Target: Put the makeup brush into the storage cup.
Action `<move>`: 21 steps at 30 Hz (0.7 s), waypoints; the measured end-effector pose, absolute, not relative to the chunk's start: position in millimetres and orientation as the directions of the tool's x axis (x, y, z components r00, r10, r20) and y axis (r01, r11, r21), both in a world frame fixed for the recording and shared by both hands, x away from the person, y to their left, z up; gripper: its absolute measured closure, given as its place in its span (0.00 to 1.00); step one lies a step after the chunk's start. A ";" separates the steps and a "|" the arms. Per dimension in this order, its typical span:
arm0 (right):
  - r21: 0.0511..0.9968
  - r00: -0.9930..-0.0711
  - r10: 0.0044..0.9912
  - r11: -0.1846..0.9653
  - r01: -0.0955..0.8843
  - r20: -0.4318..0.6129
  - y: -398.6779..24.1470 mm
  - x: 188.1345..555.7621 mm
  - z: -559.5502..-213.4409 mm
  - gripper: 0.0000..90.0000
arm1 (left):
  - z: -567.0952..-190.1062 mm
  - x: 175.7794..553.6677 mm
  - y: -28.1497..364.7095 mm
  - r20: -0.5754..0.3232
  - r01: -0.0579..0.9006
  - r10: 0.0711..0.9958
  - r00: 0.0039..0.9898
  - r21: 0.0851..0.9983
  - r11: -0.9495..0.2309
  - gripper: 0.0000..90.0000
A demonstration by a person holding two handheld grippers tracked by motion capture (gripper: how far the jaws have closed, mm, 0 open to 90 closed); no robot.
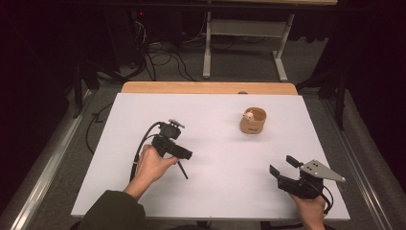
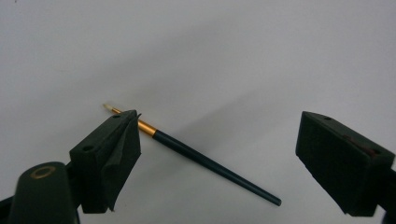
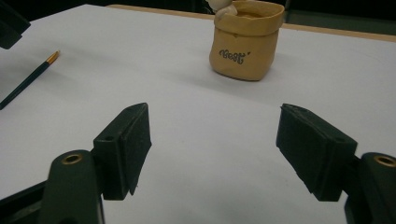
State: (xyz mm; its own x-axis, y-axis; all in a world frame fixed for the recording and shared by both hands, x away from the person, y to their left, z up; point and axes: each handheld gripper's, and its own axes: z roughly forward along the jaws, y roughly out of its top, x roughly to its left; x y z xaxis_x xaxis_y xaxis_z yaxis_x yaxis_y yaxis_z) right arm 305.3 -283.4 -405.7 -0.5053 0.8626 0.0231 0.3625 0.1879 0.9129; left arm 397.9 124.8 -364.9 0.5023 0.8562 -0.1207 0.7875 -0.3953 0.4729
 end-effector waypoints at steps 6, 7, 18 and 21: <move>0.913 -0.503 0.864 0.187 0.363 0.023 -283.5 305.3 -405.7 0.31 | -367.4 397.6 128.0 -0.128 0.796 0.862 0.490 0.468 -0.384 0.16; 0.913 -0.503 0.864 0.188 0.363 0.022 -283.5 305.3 -405.7 0.31 | -368.0 397.6 128.1 -0.129 0.798 0.863 0.488 0.466 -0.382 0.16; 0.911 -0.500 0.866 0.187 0.367 0.023 -283.5 305.2 -405.7 0.32 | -379.7 400.3 132.8 -0.149 0.826 0.878 0.455 0.441 -0.353 0.16; 0.910 -0.497 0.867 0.187 0.370 0.024 -283.5 305.3 -405.8 0.32 | -382.0 401.1 134.7 -0.148 0.830 0.880 0.451 0.432 -0.353 0.17</move>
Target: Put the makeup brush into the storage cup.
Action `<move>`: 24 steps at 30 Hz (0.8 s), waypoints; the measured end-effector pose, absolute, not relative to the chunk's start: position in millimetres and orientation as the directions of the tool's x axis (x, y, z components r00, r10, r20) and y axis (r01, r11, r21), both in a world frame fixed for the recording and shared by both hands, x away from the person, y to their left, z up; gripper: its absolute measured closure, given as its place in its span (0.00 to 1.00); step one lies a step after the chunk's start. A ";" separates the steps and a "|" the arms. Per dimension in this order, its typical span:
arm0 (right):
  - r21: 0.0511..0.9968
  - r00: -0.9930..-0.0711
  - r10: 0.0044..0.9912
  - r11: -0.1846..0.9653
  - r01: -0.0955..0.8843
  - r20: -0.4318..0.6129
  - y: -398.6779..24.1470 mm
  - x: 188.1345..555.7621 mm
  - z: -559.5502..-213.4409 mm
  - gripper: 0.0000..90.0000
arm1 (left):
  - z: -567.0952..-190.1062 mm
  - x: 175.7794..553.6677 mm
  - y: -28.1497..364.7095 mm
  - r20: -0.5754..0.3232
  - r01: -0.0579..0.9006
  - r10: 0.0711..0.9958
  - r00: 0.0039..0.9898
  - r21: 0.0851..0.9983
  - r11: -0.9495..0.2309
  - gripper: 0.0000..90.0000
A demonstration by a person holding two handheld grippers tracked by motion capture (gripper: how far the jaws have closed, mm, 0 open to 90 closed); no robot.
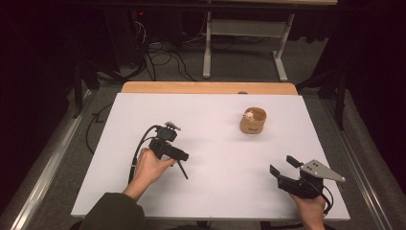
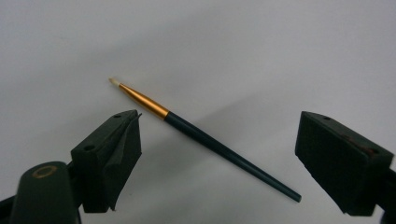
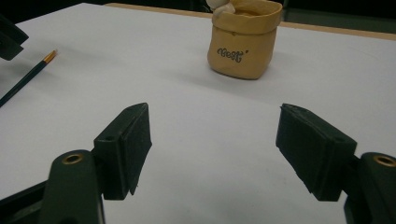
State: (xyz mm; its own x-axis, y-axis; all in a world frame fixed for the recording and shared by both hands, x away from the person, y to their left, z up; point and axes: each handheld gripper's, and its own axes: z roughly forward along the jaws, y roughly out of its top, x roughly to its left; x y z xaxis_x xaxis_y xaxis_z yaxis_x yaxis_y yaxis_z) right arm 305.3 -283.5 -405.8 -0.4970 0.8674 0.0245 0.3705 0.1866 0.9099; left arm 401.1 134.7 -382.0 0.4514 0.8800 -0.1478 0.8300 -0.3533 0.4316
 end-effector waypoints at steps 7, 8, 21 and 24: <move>0.910 -0.497 0.868 0.184 0.372 0.028 -283.5 305.0 -405.7 0.32 | -389.6 402.3 135.1 -0.149 0.843 0.886 0.439 0.410 -0.348 0.17; 0.910 -0.497 0.867 0.184 0.373 0.028 -283.4 305.0 -405.7 0.32 | -390.6 402.6 135.2 -0.147 0.844 0.885 0.441 0.405 -0.353 0.17; 0.910 -0.497 0.867 0.184 0.373 0.028 -283.4 305.0 -405.7 0.32 | -400.4 404.5 130.6 -0.127 0.848 0.886 0.445 0.378 -0.372 0.18; 0.911 -0.499 0.866 0.187 0.369 0.024 -283.6 305.0 -405.6 0.32 | -402.2 404.4 129.3 -0.122 0.849 0.888 0.444 0.374 -0.373 0.19</move>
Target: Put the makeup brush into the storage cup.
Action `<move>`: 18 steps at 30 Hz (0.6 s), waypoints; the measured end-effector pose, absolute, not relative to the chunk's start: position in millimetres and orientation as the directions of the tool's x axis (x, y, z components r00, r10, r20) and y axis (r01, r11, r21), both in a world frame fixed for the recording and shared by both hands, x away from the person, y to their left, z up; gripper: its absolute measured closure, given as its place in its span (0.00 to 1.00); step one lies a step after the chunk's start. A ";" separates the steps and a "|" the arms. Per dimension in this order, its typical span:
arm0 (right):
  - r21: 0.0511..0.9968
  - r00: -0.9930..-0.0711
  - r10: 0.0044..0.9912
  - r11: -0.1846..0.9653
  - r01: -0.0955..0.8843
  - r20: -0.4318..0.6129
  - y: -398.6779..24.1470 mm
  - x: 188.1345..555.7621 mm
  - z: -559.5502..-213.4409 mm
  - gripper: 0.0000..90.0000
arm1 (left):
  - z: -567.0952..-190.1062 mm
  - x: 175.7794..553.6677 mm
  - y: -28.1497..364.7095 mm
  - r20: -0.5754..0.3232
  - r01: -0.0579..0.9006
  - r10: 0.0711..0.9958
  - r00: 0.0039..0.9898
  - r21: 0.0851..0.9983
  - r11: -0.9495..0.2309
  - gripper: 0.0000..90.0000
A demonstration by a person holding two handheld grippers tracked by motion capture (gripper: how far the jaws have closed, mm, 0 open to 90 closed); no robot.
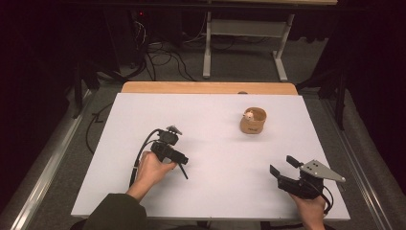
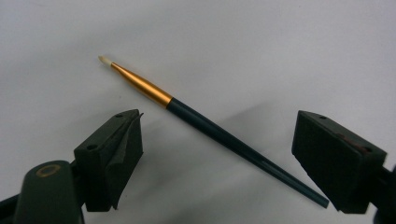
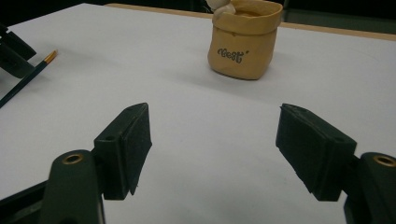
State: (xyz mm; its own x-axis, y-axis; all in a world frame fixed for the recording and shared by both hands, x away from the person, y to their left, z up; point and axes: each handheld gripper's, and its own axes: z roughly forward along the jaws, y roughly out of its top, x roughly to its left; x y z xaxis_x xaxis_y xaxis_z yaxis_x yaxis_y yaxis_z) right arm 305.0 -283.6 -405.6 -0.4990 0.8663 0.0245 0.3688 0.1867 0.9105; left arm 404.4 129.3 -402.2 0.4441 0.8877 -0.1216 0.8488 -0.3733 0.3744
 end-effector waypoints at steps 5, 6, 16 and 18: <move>0.910 -0.499 0.866 0.187 0.370 0.025 -283.4 305.2 -405.7 0.32 | -404.9 405.1 128.1 -0.108 0.853 0.891 0.441 0.359 -0.378 0.20; 0.909 -0.498 0.867 0.186 0.372 0.027 -283.3 305.1 -405.8 0.32 | -405.3 405.1 127.9 -0.106 0.855 0.892 0.438 0.357 -0.377 0.21; 0.910 -0.498 0.867 0.188 0.369 0.023 -283.2 305.0 -405.8 0.32 | -407.1 404.7 126.5 -0.101 0.856 0.892 0.440 0.348 -0.382 0.24; 0.910 -0.495 0.868 0.185 0.371 0.025 -283.3 304.8 -405.7 0.32 | -407.6 404.6 125.7 -0.093 0.855 0.892 0.442 0.345 -0.387 0.24</move>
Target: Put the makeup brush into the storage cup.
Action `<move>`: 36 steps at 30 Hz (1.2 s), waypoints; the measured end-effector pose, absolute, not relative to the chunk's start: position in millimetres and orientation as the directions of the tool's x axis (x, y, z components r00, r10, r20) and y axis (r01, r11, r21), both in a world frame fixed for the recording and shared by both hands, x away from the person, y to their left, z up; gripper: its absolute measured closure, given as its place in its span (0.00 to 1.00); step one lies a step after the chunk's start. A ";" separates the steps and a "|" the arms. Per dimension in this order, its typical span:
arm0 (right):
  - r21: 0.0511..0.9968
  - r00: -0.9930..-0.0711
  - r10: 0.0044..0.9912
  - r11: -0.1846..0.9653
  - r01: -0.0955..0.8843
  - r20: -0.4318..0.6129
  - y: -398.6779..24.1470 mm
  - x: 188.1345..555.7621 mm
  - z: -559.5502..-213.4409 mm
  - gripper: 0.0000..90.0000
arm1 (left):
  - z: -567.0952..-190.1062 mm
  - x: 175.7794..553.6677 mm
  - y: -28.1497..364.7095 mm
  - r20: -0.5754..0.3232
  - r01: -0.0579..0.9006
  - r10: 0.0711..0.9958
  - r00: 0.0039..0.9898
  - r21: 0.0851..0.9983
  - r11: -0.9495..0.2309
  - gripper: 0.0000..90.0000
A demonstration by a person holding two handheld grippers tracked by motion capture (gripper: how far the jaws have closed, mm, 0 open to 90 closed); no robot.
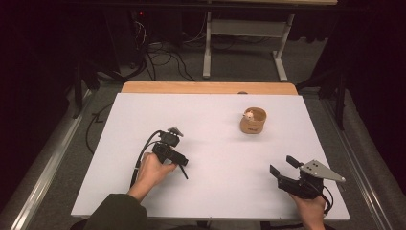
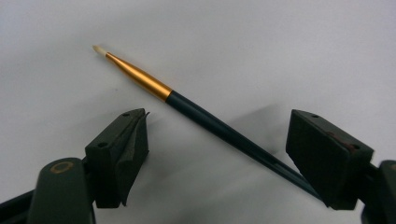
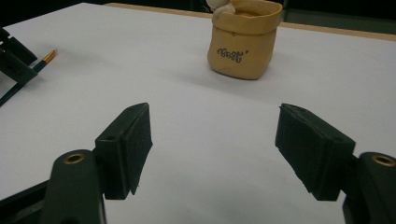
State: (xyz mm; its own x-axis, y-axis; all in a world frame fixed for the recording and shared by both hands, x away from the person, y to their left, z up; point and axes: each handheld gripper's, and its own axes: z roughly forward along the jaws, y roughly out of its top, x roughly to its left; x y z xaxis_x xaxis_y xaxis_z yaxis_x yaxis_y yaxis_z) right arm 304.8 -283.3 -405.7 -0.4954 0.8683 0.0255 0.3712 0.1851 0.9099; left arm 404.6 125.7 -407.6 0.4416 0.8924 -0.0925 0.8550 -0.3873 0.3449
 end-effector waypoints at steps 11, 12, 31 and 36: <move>0.912 -0.496 0.868 0.179 0.368 0.030 -284.2 304.8 -405.4 0.33 | -407.5 404.1 124.4 -0.071 0.854 0.895 0.441 0.340 -0.394 0.28; 0.913 -0.494 0.869 0.178 0.368 0.030 -284.3 304.9 -405.4 0.33 | -407.4 404.1 124.7 -0.071 0.853 0.894 0.443 0.340 -0.395 0.28; 0.911 -0.489 0.872 0.174 0.374 0.034 -284.2 305.1 -405.5 0.33 | -406.7 401.2 124.3 -0.027 0.828 0.878 0.478 0.348 -0.440 0.40; 0.911 -0.491 0.870 0.176 0.374 0.034 -284.3 305.2 -405.6 0.33 | -405.8 399.6 123.6 -0.029 0.816 0.867 0.497 0.357 -0.455 0.48</move>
State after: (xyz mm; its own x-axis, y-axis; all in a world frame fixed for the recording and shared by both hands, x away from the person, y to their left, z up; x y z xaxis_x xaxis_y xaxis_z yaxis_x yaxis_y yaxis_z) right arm 305.2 -284.3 -405.6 -0.4912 0.8704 0.0341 0.3743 0.1755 0.9105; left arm 399.6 123.6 -405.8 0.4966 0.8675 -0.0287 0.8156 -0.4551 0.3573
